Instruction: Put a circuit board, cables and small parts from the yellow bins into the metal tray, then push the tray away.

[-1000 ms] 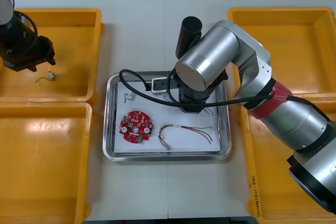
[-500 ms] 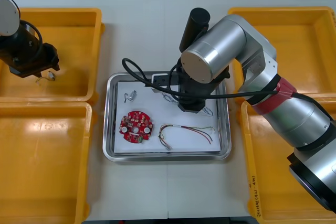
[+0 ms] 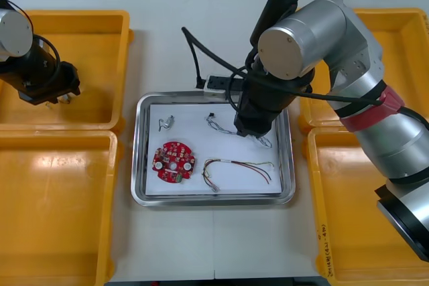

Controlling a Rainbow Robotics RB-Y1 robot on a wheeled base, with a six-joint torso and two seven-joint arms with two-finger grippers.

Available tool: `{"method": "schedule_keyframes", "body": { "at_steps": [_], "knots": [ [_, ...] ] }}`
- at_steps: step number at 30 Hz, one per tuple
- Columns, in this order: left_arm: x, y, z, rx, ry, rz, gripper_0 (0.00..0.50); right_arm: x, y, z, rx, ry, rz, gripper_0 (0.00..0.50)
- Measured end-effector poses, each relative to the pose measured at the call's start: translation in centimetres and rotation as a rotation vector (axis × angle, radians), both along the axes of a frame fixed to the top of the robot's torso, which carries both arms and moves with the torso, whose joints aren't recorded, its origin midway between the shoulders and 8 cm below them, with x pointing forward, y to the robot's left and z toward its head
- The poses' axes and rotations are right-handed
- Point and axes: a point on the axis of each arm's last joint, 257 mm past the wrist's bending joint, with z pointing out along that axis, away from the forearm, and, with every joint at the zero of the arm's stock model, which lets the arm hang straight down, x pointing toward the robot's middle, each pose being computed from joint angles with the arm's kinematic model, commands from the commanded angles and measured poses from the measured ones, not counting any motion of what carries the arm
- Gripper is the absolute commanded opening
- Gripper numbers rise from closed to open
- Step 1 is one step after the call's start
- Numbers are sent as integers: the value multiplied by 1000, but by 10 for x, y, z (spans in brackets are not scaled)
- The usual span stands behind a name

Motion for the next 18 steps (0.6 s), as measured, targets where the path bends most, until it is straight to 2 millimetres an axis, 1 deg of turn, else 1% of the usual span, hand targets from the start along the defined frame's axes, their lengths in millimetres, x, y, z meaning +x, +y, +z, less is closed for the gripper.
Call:
{"method": "schedule_keyframes", "body": {
  "at_steps": [2,7,10,11,12,13,14,16,18],
  "knots": [
    [0,3,-3,-3,1,9,500,-2,-4,5,7,5,-51,500],
    [7,7,-14,-14,-16,34,500,-9,-12,16,-1,1,-68,500],
    [8,7,-13,-11,-19,34,498,-14,-15,22,30,25,-169,500],
    [8,7,-13,-11,-19,34,421,-17,-15,25,46,38,-207,500],
    [8,7,-13,-11,-19,34,368,-20,-16,27,61,50,-236,500],
    [8,7,-13,-11,-20,34,204,-22,-17,29,74,62,-257,500],
    [8,7,-13,-9,-20,34,103,-24,-18,31,85,69,-266,500],
    [8,8,-13,-7,-20,35,13,-28,-22,36,99,76,-269,500],
    [8,8,-13,-6,-20,35,0,-31,-28,40,112,81,-288,500]
  ]
}}
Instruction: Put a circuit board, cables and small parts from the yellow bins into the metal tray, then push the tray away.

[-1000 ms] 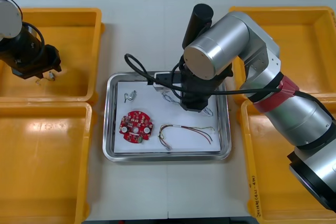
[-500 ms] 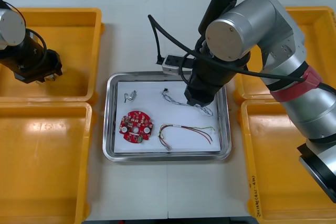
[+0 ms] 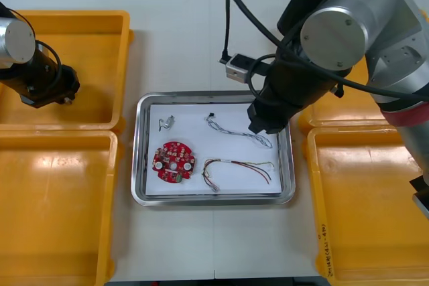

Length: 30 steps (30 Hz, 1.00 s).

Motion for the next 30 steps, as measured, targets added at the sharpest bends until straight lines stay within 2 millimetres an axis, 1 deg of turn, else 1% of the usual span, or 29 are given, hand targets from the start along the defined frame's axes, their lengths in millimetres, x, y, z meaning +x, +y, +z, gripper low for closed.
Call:
{"method": "schedule_keyframes", "body": {
  "at_steps": [5,10,13,15,18,21,26,30],
  "knots": [
    [0,0,0,0,0,0,0,-6,-16,6,31,16,-146,500],
    [0,0,0,1,-1,0,0,-14,-33,8,22,1,-193,500],
    [-1,0,1,3,5,0,0,-18,-43,8,30,10,-272,500],
    [-6,0,1,6,28,1,0,-22,-51,7,41,21,-335,500],
    [-17,-1,4,11,70,-3,0,-26,-62,6,50,31,-384,500],
    [-21,-8,19,10,72,-21,0,-31,-74,4,53,33,-413,500],
    [-27,-17,60,5,42,-47,0,-42,-93,-2,83,75,-576,500],
    [-34,-20,84,13,24,-58,0,-50,-109,-5,80,84,-620,500]
  ]
}}
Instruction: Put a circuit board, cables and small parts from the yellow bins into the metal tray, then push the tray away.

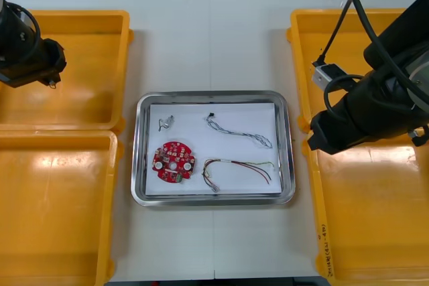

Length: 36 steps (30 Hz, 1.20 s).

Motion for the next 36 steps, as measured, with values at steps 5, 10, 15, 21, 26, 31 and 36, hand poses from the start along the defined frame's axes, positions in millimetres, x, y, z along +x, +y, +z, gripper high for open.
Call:
{"method": "schedule_keyframes", "body": {
  "at_steps": [5,10,15,21,26,31,36],
  "knots": [
    [-16,-3,17,20,17,-17,0,-2,-23,-5,-15,-3,-69,500],
    [-27,-11,31,48,32,-46,0,-5,-38,-13,-16,-1,-122,500],
    [-22,-29,47,50,-20,-85,0,-6,-53,-18,-7,-1,-181,500],
    [-21,-61,50,4,-44,-73,0,-6,-70,-25,4,-5,-259,500],
    [-23,-87,46,-24,-36,-39,0,-7,-80,-33,-2,-6,-304,500],
    [-24,-115,46,-15,-31,-86,0,-6,-85,-39,-2,-13,-344,500],
    [-24,-145,46,-24,-32,-145,0,-5,-87,-43,17,-19,-383,500]
  ]
}}
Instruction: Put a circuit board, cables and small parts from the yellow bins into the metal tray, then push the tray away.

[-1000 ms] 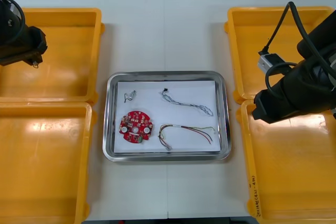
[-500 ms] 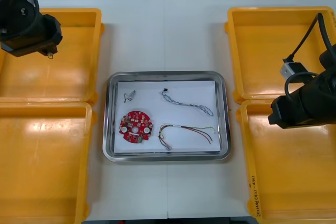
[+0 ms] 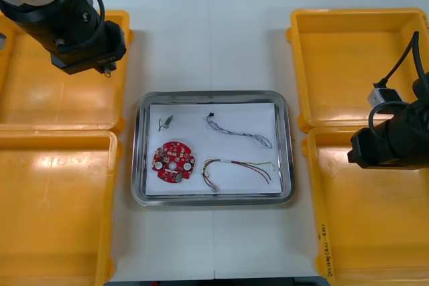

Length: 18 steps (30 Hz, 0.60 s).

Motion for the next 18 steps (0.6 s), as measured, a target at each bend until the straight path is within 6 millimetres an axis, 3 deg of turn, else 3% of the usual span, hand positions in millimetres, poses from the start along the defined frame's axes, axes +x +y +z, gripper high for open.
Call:
{"method": "schedule_keyframes", "body": {
  "at_steps": [12,18],
  "knots": [
    [-10,-66,-21,4,16,-112,0,-4,-8,-6,12,6,-33,500],
    [-18,-89,-37,41,31,-156,0,-4,-15,-4,-1,-6,-1,500]
  ]
}}
